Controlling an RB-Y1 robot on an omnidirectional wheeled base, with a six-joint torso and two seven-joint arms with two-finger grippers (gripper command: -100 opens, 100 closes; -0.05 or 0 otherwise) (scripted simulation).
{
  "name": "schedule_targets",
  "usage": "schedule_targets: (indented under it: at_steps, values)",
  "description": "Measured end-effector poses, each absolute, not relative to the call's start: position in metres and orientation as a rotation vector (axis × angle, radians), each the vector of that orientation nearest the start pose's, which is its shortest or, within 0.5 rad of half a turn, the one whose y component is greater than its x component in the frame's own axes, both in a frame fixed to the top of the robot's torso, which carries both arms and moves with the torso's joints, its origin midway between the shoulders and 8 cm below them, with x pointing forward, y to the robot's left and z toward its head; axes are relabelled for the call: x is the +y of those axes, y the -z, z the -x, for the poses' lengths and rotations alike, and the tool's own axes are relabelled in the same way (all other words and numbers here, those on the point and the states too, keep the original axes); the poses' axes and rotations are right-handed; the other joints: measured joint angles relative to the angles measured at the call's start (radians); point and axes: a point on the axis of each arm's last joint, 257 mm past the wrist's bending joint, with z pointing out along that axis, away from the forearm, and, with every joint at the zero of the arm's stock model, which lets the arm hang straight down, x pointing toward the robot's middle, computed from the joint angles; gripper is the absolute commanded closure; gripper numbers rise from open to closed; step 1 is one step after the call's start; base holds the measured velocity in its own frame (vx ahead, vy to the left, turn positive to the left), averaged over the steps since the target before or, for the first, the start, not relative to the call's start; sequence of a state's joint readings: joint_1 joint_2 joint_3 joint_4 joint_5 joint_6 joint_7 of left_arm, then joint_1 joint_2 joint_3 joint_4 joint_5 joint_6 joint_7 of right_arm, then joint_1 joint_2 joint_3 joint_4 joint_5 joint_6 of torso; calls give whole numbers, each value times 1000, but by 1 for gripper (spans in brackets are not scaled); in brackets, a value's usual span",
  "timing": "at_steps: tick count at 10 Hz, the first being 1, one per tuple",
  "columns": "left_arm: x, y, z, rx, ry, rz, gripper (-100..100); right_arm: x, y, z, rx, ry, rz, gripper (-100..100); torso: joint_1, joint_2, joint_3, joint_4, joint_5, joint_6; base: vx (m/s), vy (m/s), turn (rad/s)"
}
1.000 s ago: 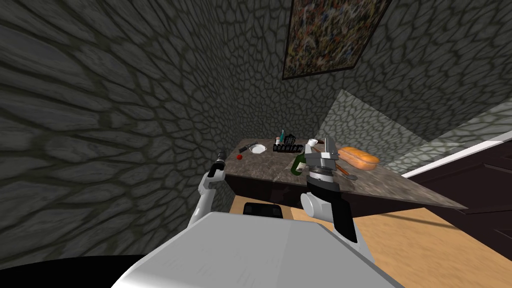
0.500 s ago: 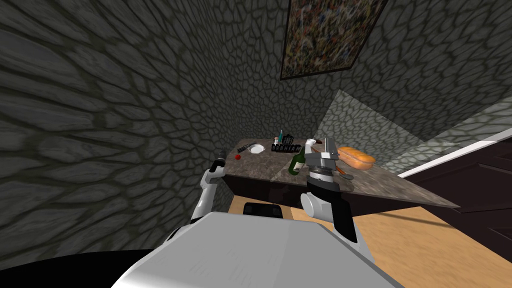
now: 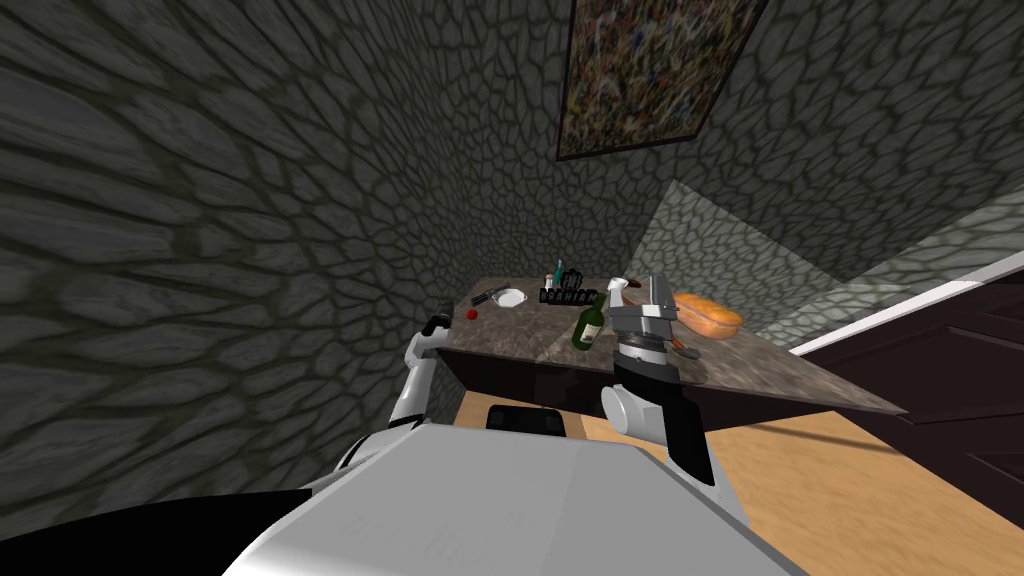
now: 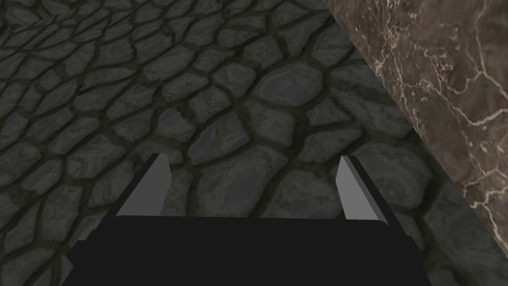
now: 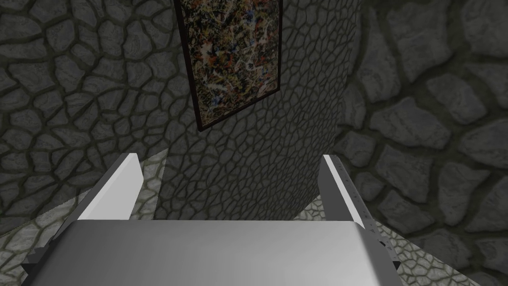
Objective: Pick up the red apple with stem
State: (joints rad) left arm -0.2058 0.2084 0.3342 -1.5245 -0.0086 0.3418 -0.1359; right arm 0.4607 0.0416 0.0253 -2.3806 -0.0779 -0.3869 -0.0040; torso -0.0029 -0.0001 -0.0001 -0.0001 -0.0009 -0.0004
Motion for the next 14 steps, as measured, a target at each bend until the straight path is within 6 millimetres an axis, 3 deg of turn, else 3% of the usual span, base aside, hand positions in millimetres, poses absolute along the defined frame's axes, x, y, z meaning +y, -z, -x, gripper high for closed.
schedule_targets:
  at_steps: [14]
  values:
    - [473, 253, -594, 1371, 551, 1628, -100, -278, -60, -343, 515, -1405, -718, 0, 0, 0, 0, 0, 0, 0, 0, -45, -5]
